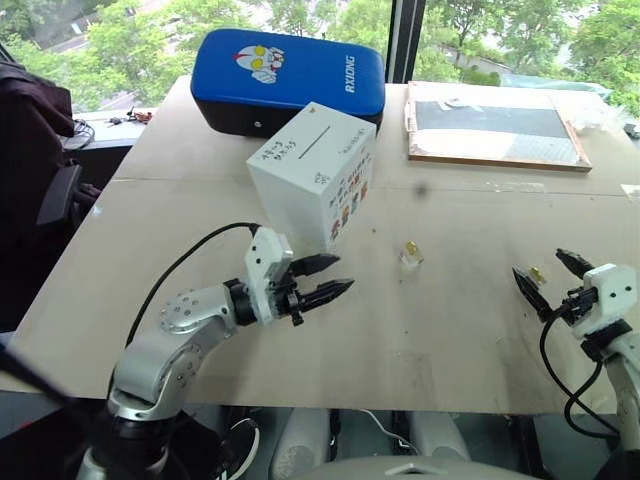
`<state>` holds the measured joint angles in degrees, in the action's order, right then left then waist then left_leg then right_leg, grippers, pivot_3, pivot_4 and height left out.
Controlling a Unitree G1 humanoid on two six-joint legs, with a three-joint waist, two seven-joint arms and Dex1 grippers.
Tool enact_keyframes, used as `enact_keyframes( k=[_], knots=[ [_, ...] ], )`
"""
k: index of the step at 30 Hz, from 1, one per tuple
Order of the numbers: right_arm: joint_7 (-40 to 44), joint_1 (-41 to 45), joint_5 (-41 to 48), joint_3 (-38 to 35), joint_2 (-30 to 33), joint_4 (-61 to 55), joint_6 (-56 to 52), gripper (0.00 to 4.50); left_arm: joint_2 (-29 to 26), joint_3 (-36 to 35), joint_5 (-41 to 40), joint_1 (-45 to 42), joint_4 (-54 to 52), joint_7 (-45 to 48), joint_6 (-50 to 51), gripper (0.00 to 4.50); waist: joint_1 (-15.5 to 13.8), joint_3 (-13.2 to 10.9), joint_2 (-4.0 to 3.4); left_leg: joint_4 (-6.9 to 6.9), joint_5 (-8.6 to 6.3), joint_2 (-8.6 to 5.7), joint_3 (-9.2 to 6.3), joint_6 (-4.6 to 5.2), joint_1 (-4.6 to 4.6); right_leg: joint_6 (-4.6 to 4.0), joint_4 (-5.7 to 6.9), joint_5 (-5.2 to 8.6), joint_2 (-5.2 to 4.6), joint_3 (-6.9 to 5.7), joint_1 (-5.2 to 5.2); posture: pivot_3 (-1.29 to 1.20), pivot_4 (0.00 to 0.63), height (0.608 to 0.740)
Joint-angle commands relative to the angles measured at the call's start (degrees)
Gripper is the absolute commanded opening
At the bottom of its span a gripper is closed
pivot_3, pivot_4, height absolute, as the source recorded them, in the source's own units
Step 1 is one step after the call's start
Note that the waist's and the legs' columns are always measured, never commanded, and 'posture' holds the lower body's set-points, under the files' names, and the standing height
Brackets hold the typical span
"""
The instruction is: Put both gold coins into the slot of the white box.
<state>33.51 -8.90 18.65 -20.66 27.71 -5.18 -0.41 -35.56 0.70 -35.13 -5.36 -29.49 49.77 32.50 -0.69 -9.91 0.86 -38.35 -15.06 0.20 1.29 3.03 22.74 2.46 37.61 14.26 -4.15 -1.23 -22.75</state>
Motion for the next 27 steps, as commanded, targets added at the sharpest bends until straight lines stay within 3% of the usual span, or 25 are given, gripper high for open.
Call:
enact_keyframes(
  k=[1, 3, 6, 14, 21, 24, 27],
  knots=[
    [-0.5, -1.0, 2.9, -1.8, 0.1, -2.2, -3.2, 4.46, -1.0, 0.0, -2.6, -0.7, -3.1, 2.8, -0.3, 2.48, -0.1, 0.0, -0.01, 0.0, 0.0, 0.0, 0.0, 0.0, 0.0, -0.02, 0.0, 0.01, 0.0, 0.01, 0.0, 0.0, 0.15, 0.74],
    [-0.5, -1.3, 3.8, -1.7, 0.3, -2.7, -4.9, 4.46, -1.9, 0.7, -1.4, -0.5, -2.6, 4.0, -1.2, 2.48, -0.1, 0.0, -0.02, -0.01, 0.0, 0.0, 0.0, 0.01, 0.0, -0.02, 0.0, 0.01, 0.0, 0.03, 0.0, 0.0, 0.15, 0.74],
    [-0.6, -1.6, 4.8, -1.6, 0.6, -3.4, -7.5, 3.63, -2.4, 0.8, -0.7, -0.1, -1.8, 5.0, -2.1, 2.48, -0.1, 0.0, -0.03, -0.01, 0.0, 0.0, 0.01, 0.01, 0.0, -0.02, -0.01, 0.01, 0.04, 0.06, 0.0, 0.0, 0.15, 0.74],
    [-1.1, -1.1, 4.4, -1.6, 0.6, -2.9, -8.0, 0.05, -2.7, 0.8, 2.1, 0.8, -0.8, 5.9, -5.4, 2.48, -0.1, 0.0, -0.03, -0.01, 0.0, 0.0, 0.01, 0.01, 0.0, 0.01, -0.01, 0.0, 0.1, 0.07, 0.0, 0.0, 0.15, 0.74],
    [-1.4, -1.0, 5.9, -2.1, -0.3, -4.1, -7.5, 0.02, -1.7, 1.2, 3.2, 0.9, 0.5, 4.8, -5.7, 2.48, -0.1, 0.0, -0.03, -0.01, 0.0, 0.01, 0.01, 0.02, 0.0, 0.02, -0.01, 0.0, 0.11, 0.07, 0.0, 0.0, 0.15, 0.74],
    [-0.8, -0.4, 9.3, -1.4, -0.7, -8.2, -9.6, 0.02, 2.3, -0.4, -2.0, -1.5, 0.0, 0.0, -1.3, 2.48, -0.1, 0.0, -0.05, -0.02, 0.0, 0.01, 0.01, 0.02, 0.01, 0.07, 0.0, -0.02, 0.08, 0.08, -0.01, 0.0, 0.15, 0.74],
    [-1.8, 2.1, 19.4, 0.0, -1.8, -15.7, -17.7, 0.02, 8.6, -3.6, -10.4, -5.2, 0.5, -7.3, 3.8, 2.48, -0.1, 0.0, -0.04, -0.05, 0.0, 0.03, -0.01, 0.02, 0.02, 0.1, 0.02, -0.04, 0.04, 0.08, 0.0, 0.0, 0.15, 0.74]
  ],
)
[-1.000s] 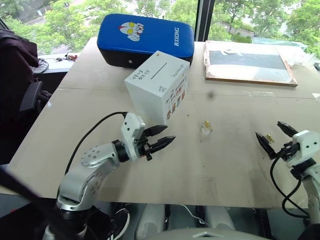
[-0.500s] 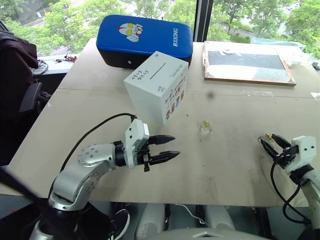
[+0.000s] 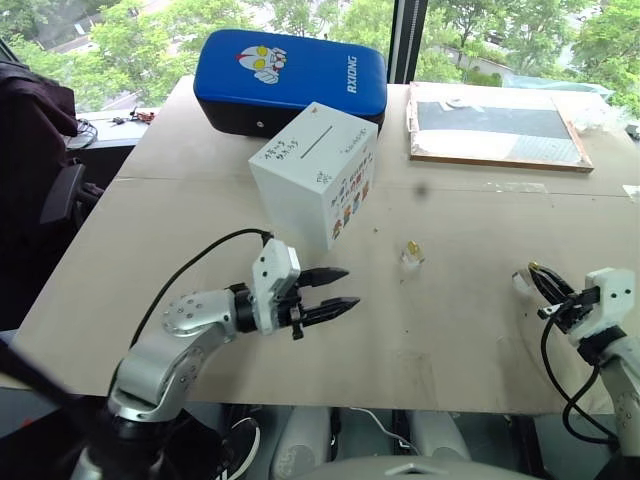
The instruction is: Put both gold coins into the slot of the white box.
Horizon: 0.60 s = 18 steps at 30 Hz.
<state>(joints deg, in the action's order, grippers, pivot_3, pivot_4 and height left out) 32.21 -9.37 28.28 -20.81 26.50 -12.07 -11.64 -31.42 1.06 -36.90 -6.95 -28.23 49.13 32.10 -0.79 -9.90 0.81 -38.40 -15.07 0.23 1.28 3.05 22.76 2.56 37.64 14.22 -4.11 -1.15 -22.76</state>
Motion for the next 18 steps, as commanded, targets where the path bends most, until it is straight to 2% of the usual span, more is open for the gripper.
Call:
enact_keyframes(
  k=[1, 5, 9, 14, 18],
  knots=[
    [-0.9, 3.6, 13.8, 1.0, -0.9, -11.3, -9.6, 0.02, 6.5, -4.7, -11.2, -5.1, -0.2, -9.1, 5.9, 2.48, 0.1, 0.0, 0.01, -0.05, 0.0, 0.02, -0.02, 0.0, 0.0, 0.01, 0.03, -0.01, -0.02, -0.01, 0.0, 0.0, 0.15, 0.74],
    [-7.9, 9.6, 30.1, 5.8, -4.8, -19.3, -19.9, 0.02, 15.6, -6.4, -22.6, -10.8, 3.1, -17.6, 10.7, 2.48, 0.1, 0.0, 0.02, -0.09, 0.0, 0.06, -0.06, 0.0, -0.02, 0.02, 0.12, -0.01, 0.03, -0.02, 0.01, 0.0, 0.15, 0.74],
    [-15.7, 14.3, 40.3, 9.9, -10.3, -22.4, -23.6, 0.02, 23.5, -8.3, -31.7, -13.4, 6.0, -23.5, 11.0, 2.48, 0.1, 0.0, 0.04, -0.1, 0.0, 0.03, -0.09, 0.0, 0.02, 0.02, 0.13, -0.02, 0.09, -0.06, 0.0, 0.0, 0.15, 0.74],
    [-21.0, 15.9, 48.2, 11.8, -13.2, -23.8, -24.3, 0.02, 27.5, -8.3, -40.1, -13.4, 6.3, -27.7, 12.0, 2.48, 0.0, 0.0, 0.04, -0.09, 0.0, -0.11, -0.08, 0.0, 0.12, 0.02, 0.02, -0.01, 0.13, -0.11, 0.0, 0.0, 0.15, 0.74],
    [-22.1, 16.0, 52.8, 13.3, -12.6, -25.5, -25.0, 0.02, 27.7, -7.7, -43.1, -12.9, 6.5, -29.3, 12.6, 2.48, 0.1, 0.0, 0.04, -0.1, 0.0, -0.12, -0.08, 0.02, 0.13, 0.03, 0.01, -0.01, 0.15, -0.11, 0.0, 0.0, 0.15, 0.74]
  ],
)
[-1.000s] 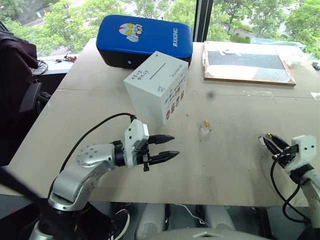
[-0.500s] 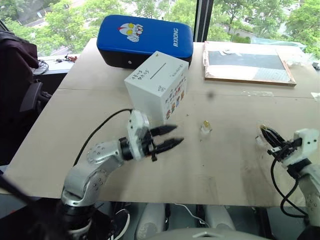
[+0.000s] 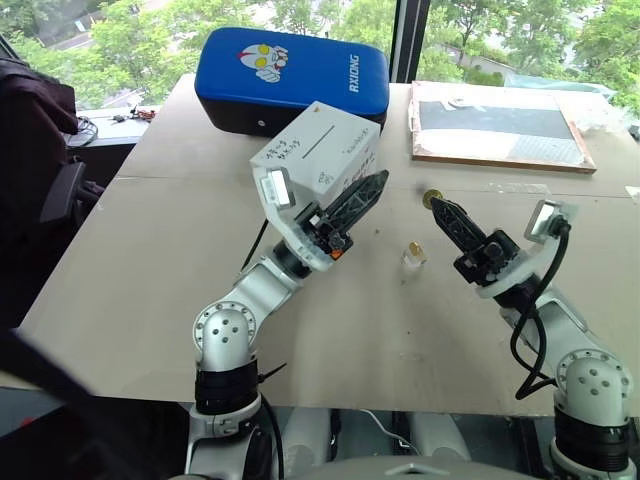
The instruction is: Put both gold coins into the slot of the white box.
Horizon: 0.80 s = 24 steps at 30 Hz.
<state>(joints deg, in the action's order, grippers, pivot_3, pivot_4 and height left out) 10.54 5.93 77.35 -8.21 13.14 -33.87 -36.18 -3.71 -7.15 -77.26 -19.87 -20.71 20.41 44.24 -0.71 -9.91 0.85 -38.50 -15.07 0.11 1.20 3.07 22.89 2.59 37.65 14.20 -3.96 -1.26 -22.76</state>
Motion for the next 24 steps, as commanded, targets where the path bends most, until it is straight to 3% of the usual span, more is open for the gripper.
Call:
enact_keyframes(
  k=[1, 10, 13, 16, 24],
  knots=[
    [-0.5, 0.6, 4.2, 1.3, 1.1, -4.1, -0.6, 0.02, -0.3, 0.7, -3.2, 0.0, -1.0, -0.6, 0.7, 2.48, 0.0, 0.0, 0.0, 0.0, 0.0, 0.0, -0.01, 0.0, -0.01, 0.0, 0.01, 0.0, 0.03, -0.01, 0.0, 0.0, 0.15, 0.74],
    [-1.2, 0.5, 6.7, 5.4, 1.0, -6.2, 0.4, 0.02, -2.1, 2.0, -3.4, -0.5, 1.4, 1.2, 2.0, 2.48, 0.1, 0.0, 0.0, 0.01, 0.0, 0.04, -0.03, 0.0, -0.05, -0.01, 0.04, 0.01, 0.18, -0.03, 0.0, 0.0, 0.15, 0.74],
    [-1.3, 0.8, 6.8, 5.7, 1.4, -6.2, 0.7, 0.0, -2.3, 2.5, -3.7, -0.1, 1.3, 2.1, 2.3, 1.59, 0.0, 0.0, 0.0, 0.0, 0.0, 0.04, -0.02, 0.0, -0.04, -0.01, 0.02, 0.01, 0.17, -0.04, 0.0, 0.0, 0.15, 0.74],
    [-1.2, 1.0, 6.9, 6.2, 1.9, -6.2, 0.7, 0.0, -2.6, 3.0, -3.6, 0.2, 1.1, 2.9, 2.5, 0.04, 0.0, 0.0, 0.0, 0.0, 0.0, 0.04, -0.02, 0.0, -0.04, -0.01, 0.02, 0.01, 0.16, 0.0, 0.0, 0.0, 0.15, 0.74],
    [-2.0, 1.0, 7.5, 6.4, 2.1, -5.5, 1.4, 0.0, -2.4, 3.4, -4.4, 1.1, -0.3, 3.8, 1.9, 0.04, 0.0, 0.0, 0.0, 0.02, 0.0, 0.05, -0.02, 0.0, -0.04, -0.02, 0.02, 0.01, 0.16, 0.03, -0.01, 0.0, 0.15, 0.74]
  ],
)
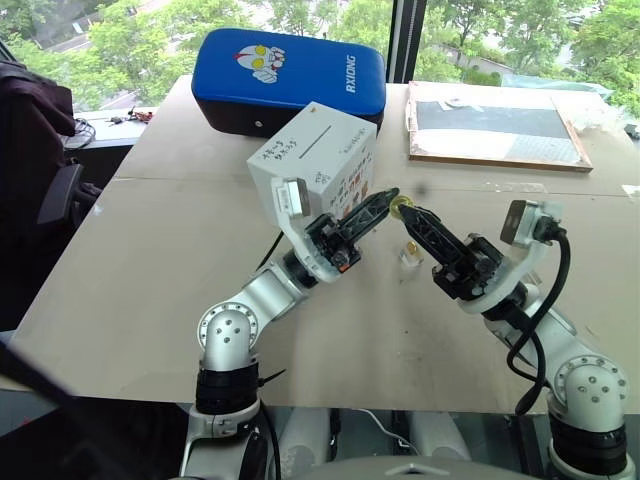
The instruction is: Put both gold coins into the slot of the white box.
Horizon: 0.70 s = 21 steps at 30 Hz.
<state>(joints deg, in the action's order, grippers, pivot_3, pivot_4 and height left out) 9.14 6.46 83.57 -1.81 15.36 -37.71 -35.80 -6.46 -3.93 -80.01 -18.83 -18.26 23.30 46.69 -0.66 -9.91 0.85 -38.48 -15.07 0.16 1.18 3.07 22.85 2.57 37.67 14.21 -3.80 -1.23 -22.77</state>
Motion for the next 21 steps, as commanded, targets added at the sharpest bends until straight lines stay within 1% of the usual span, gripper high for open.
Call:
enact_keyframes(
  k=[1, 4, 6, 7, 8, 10, 21],
  knots=[
    [-0.7, 0.4, 1.4, 0.0, -0.2, -1.7, 1.2, 0.0, 0.4, 0.0, -1.9, 0.2, -2.9, 0.9, -0.7, 0.04, 0.0, 0.0, 0.0, 0.0, 0.0, 0.0, 0.0, 0.0, 0.0, 0.0, 0.0, 0.0, 0.0, 0.0, 0.0, 0.0, 0.15, 0.74],
    [-1.1, 0.2, 1.4, -0.1, -0.2, -1.6, 1.6, 0.0, 0.7, -1.0, -4.9, 0.6, -2.9, 0.7, -0.7, 0.04, 0.0, 0.0, 0.0, 0.0, 0.0, 0.0, 0.0, 0.0, 0.0, 0.0, -0.01, 0.0, -0.01, 0.01, 0.0, 0.0, 0.15, 0.74],
    [-1.3, 0.2, 1.6, -0.2, -0.2, -1.6, 1.9, 0.0, 0.6, -1.1, -5.6, 0.6, -3.1, 0.2, -0.8, 0.55, 0.0, 0.0, 0.0, 0.0, 0.0, 0.01, 0.0, 0.0, 0.01, 0.0, -0.02, 0.0, -0.02, 0.0, -0.01, 0.0, 0.15, 0.74],
    [-1.4, 0.2, 1.6, -0.1, -0.1, -1.5, 2.0, 0.0, 1.0, -1.3, -4.5, 0.3, -2.7, -1.1, -1.9, 0.7, 0.0, 0.0, 0.0, 0.0, 0.0, 0.01, -0.01, 0.0, 0.01, 0.0, -0.02, 0.0, -0.02, 0.0, -0.01, 0.0, 0.15, 0.74],
    [-1.4, 0.2, 1.6, -0.1, 0.0, -1.5, 2.1, 0.0, 1.4, -1.5, -4.1, 0.1, -2.3, -2.1, -2.6, 1.24, 0.0, 0.0, 0.0, 0.0, 0.0, 0.01, -0.01, 0.0, 0.01, 0.0, -0.02, 0.0, -0.02, 0.0, 0.0, 0.0, 0.15, 0.74],
    [-1.3, 0.2, 1.7, 0.0, 0.1, -1.5, 2.1, 0.0, 1.6, -1.5, -4.2, -0.2, -2.3, -1.8, -3.1, 2.15, -0.1, 0.0, 0.01, 0.0, 0.0, 0.0, 0.0, 0.0, 0.02, 0.0, -0.03, 0.0, -0.03, 0.0, 0.0, 0.0, 0.15, 0.74],
    [-0.1, 1.2, 1.9, 1.9, 1.6, -2.2, 0.7, 0.0, 1.4, 0.3, -6.8, 0.4, -3.2, -1.7, -2.2, 2.15, 0.0, 0.0, 0.01, 0.02, 0.0, 0.0, 0.0, 0.0, 0.03, 0.0, -0.06, 0.01, -0.02, 0.0, 0.0, 0.0, 0.15, 0.74]
  ],
)
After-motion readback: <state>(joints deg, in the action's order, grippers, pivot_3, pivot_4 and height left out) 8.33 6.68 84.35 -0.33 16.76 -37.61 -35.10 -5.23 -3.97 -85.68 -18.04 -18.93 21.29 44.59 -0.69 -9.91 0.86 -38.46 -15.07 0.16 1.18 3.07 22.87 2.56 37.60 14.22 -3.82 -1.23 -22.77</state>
